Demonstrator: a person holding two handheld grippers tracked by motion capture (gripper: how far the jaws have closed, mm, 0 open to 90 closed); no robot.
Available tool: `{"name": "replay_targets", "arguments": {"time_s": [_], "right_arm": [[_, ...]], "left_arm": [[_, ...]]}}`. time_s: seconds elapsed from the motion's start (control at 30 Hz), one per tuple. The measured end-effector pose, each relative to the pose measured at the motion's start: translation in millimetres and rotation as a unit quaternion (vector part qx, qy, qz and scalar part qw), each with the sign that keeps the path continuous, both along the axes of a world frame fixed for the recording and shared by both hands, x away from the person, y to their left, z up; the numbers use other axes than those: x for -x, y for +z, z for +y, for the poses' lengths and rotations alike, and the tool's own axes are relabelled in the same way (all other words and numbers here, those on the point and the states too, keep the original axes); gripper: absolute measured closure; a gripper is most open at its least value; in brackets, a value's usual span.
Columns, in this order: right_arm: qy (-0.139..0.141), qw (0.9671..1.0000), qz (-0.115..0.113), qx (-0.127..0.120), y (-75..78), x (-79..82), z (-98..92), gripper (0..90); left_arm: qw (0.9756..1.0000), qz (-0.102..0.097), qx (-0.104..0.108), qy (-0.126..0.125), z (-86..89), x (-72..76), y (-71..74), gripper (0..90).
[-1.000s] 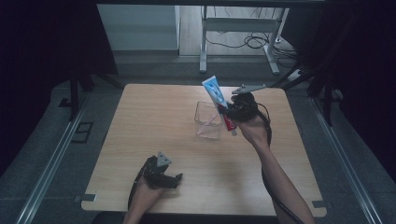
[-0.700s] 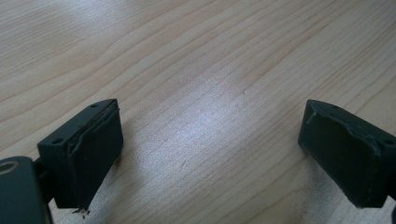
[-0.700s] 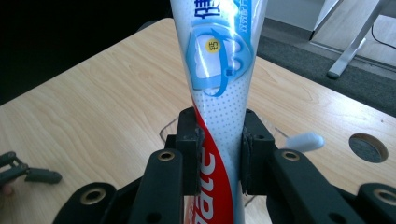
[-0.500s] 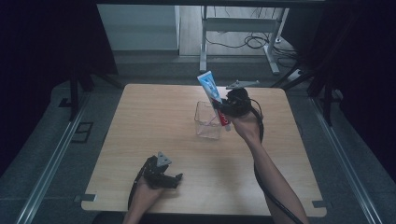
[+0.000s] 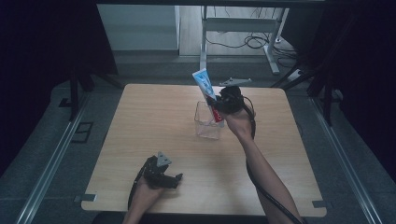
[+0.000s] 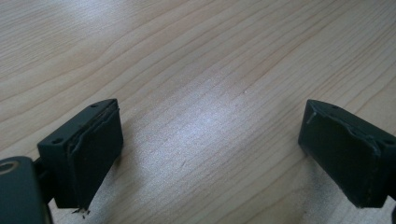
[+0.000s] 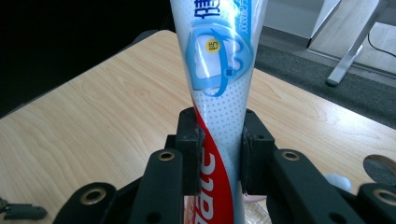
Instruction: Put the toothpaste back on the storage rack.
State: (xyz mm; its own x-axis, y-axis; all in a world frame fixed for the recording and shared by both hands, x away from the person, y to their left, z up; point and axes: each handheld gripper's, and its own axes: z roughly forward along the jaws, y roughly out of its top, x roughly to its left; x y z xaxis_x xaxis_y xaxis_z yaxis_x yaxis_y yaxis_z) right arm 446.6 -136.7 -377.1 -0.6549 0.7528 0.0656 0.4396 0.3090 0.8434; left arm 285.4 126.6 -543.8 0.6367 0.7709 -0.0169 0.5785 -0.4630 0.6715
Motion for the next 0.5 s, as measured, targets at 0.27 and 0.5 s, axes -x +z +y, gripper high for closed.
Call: {"name": "replay_targets", "arguments": {"time_s": [0.27,0.5], "right_arm": [[-0.005,1.0000,-0.001,-0.002,-4.4,-6.8,7.3,72.5],[-0.007,0.9999,-0.001,-0.015,-7.5,-12.6,12.7,72.5]], "left_arm": [[1.0000,0.000,0.000,0.000,0.0,0.0,0.0,6.4],[1.0000,0.000,0.000,0.000,0.0,0.1,0.0,6.4]]}}
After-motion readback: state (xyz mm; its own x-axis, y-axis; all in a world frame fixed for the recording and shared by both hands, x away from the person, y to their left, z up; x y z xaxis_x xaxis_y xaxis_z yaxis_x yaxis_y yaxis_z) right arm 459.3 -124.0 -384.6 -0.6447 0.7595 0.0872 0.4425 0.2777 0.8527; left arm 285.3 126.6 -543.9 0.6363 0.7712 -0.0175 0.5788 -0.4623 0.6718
